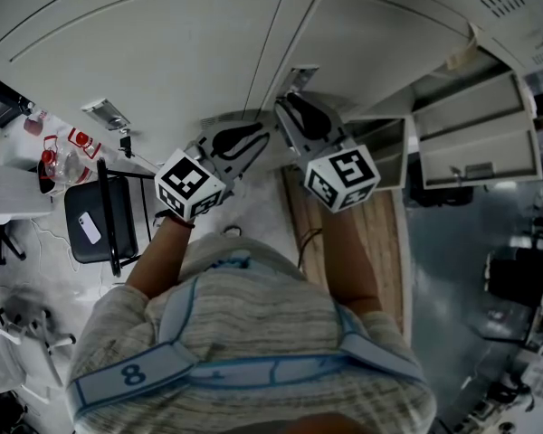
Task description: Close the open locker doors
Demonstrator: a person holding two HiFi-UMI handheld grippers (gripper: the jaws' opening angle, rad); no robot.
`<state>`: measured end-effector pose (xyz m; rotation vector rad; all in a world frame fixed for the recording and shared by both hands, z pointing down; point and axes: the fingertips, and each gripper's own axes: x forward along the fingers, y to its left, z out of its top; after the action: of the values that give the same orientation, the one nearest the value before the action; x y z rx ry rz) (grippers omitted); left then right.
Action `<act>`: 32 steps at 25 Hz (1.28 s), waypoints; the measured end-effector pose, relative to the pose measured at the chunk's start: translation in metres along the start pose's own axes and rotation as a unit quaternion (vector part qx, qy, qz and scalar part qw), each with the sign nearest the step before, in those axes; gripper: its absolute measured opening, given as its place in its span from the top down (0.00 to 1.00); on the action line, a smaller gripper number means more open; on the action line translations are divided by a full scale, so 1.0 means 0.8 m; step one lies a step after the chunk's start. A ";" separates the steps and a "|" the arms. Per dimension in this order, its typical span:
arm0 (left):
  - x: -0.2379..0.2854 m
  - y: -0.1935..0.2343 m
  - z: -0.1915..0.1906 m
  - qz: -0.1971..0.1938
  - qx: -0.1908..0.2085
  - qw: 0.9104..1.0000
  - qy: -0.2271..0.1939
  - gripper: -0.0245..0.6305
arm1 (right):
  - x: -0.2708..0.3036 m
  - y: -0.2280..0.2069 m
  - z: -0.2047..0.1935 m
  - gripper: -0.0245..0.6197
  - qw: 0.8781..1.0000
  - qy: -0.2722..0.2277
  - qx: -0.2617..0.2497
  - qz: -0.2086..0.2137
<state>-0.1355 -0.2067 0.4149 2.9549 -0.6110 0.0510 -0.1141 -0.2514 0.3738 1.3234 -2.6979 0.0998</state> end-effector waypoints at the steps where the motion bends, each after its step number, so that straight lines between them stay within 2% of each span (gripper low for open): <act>1: 0.000 0.000 0.000 -0.001 0.000 1.000 -0.001 0.87 | 0.001 -0.001 0.000 0.84 1.000 0.000 0.000 -0.001; 13: 0.003 0.002 -0.003 -0.006 -0.004 1.000 -0.001 0.87 | 0.006 -0.005 0.001 0.84 1.000 -0.001 0.002 -0.011; 32: 0.009 -0.005 -0.002 -0.011 -0.001 1.000 0.000 0.87 | 0.002 -0.002 0.007 0.84 1.000 -0.002 -0.006 -0.004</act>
<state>-0.1274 -0.2057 0.4164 2.9597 -0.5793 0.0471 -0.1143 -0.2548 0.3685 1.3318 -2.6918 0.0805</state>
